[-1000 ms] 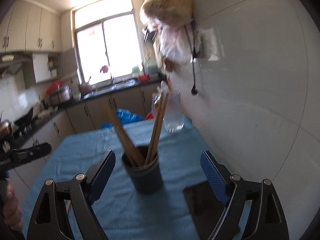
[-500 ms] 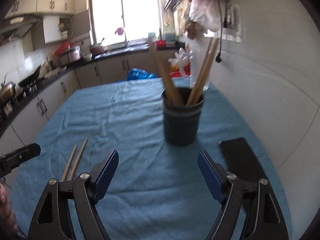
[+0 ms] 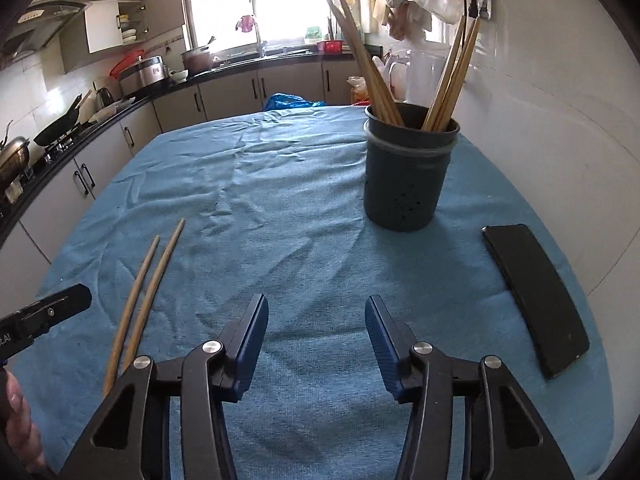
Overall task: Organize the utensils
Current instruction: 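Move both tools down to the last two chopsticks on the cloth, then close the left tool on one chopstick while the right tool grasps the other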
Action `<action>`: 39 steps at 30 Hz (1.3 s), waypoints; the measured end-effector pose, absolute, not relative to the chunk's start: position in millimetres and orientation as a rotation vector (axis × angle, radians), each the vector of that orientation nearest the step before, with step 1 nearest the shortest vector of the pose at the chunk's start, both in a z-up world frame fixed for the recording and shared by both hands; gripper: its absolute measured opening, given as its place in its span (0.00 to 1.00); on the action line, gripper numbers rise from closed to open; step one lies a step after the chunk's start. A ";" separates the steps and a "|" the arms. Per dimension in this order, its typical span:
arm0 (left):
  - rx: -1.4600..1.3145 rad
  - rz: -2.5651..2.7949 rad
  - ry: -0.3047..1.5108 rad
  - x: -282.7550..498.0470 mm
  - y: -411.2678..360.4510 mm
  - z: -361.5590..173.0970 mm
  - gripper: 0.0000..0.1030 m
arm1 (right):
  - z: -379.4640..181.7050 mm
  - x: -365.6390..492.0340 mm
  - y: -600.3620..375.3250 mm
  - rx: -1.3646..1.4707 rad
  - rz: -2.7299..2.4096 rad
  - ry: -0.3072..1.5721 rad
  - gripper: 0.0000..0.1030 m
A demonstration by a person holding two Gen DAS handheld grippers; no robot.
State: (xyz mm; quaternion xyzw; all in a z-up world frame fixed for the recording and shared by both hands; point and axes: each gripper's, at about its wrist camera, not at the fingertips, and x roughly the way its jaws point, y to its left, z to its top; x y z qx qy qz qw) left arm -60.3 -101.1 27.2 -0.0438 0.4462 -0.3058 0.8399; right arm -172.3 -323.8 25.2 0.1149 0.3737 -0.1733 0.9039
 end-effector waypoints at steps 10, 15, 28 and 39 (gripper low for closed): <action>-0.048 -0.636 1.071 -31.0 -121.4 6.4 0.28 | 4.8 -161.2 -315.8 0.239 -0.303 0.820 0.49; -0.042 -0.646 1.119 -17.1 -140.7 -0.7 0.17 | 6.4 -161.1 -316.4 0.249 -0.287 0.809 0.49; 0.009 -0.505 1.113 -8.3 -117.5 2.3 0.07 | 35.5 -136.0 -314.1 0.311 -0.144 0.875 0.49; -0.046 -0.473 1.124 -1.0 -74.0 3.7 0.08 | 18.8 -33.4 -282.4 0.374 -0.006 1.131 0.40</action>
